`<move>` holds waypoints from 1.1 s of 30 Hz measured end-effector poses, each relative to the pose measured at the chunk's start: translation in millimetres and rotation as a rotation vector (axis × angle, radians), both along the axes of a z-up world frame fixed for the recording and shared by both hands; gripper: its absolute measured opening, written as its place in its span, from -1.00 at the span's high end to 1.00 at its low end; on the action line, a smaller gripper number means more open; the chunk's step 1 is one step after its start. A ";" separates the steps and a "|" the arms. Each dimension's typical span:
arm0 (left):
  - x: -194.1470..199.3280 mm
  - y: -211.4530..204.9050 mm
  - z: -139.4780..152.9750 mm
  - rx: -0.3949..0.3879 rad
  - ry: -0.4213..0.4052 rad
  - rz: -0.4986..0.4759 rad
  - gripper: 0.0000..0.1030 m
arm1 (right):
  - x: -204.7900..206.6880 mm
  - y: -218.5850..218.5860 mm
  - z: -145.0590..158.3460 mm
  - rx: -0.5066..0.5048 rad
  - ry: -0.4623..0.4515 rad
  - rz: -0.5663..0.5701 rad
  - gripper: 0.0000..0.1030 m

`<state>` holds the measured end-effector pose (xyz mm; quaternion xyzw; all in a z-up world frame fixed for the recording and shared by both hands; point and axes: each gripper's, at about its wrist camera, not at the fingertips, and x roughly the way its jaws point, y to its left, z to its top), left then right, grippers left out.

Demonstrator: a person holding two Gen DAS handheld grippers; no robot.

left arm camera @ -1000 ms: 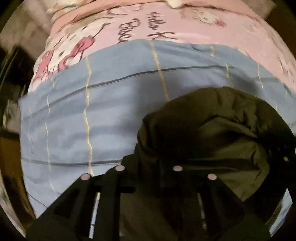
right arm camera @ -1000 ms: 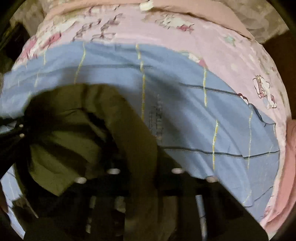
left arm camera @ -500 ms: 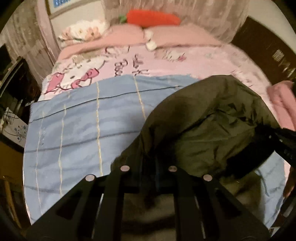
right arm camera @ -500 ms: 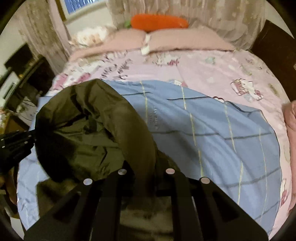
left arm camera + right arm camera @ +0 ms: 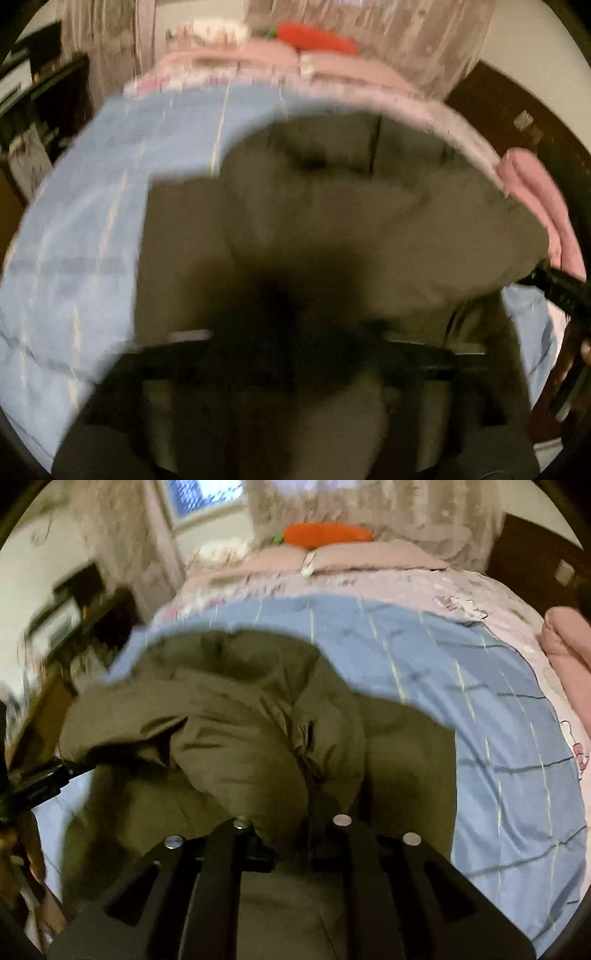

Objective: Fold large clothes

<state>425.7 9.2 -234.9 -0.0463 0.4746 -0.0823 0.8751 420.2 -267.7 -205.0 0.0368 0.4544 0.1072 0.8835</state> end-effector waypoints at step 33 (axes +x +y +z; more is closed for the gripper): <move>57.6 -70.6 -84.2 0.286 0.007 0.034 -0.96 | 63.5 41.4 -97.6 -0.071 0.034 -0.066 -0.97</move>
